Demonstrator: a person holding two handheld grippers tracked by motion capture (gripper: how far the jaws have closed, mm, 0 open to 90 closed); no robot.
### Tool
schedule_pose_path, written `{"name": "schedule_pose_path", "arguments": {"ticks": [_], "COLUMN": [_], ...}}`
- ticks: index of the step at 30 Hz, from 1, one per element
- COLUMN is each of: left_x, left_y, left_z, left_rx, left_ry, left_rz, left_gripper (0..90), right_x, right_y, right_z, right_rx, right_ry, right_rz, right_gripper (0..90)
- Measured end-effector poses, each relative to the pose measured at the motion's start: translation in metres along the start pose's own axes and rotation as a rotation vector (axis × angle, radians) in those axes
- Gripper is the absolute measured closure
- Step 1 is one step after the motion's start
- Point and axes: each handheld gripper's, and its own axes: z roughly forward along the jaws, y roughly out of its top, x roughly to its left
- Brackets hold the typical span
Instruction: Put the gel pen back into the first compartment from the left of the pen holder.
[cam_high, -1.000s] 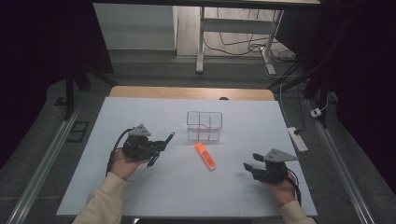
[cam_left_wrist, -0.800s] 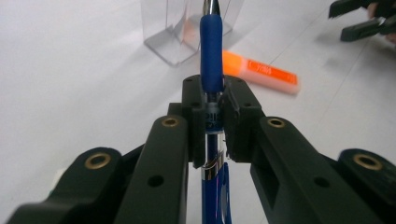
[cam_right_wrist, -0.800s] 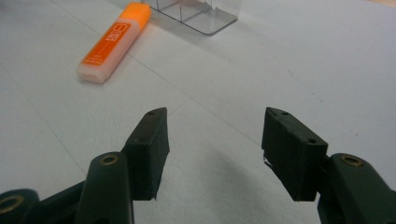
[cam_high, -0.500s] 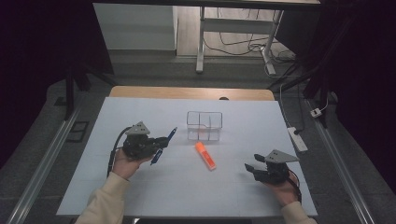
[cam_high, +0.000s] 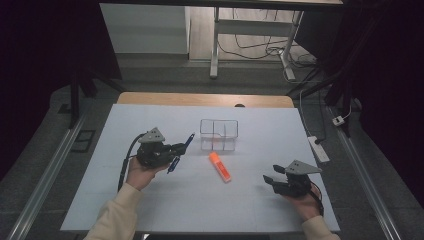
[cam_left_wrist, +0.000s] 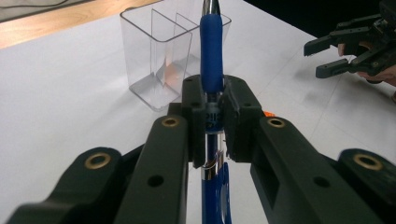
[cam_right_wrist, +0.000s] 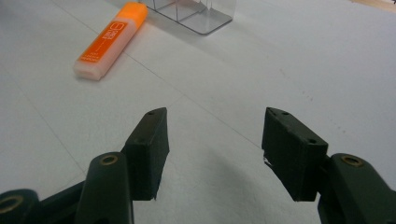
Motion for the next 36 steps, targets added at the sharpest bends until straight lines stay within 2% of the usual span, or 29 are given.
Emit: {"name": "schedule_pose_path", "arguments": {"ticks": [6, 9, 22, 27, 36], "left_x": [-0.001, -0.001, 0.000, 0.001, 0.007], "left_y": [0.008, 0.013, 0.042, 0.047, 0.050], "left_z": [0.000, 0.002, 0.012, 0.013, 0.014], "left_rx": [-0.029, -0.039, -0.094, -0.106, -0.136], "left_ry": [0.006, -0.004, 0.000, 0.011, 0.014], "left_rz": [-0.001, -0.005, 0.007, 0.017, -0.003], "left_gripper": [79.8, 79.8, 79.7, 79.7, 79.7], "right_x": [-0.001, -0.001, -0.005, -0.005, -0.006], "right_y": [0.000, 0.000, -0.001, -0.001, -0.001], "right_z": [-0.002, -0.002, -0.004, -0.003, -0.003], "right_rx": [0.002, -0.008, -0.014, -0.009, -0.006], "right_ry": [-0.006, 0.000, 0.002, 0.000, 0.001], "right_rz": [0.002, 0.003, 0.003, 0.005, 0.006], "right_gripper": [40.8, 40.8, 40.4, 40.2, 39.9]}}
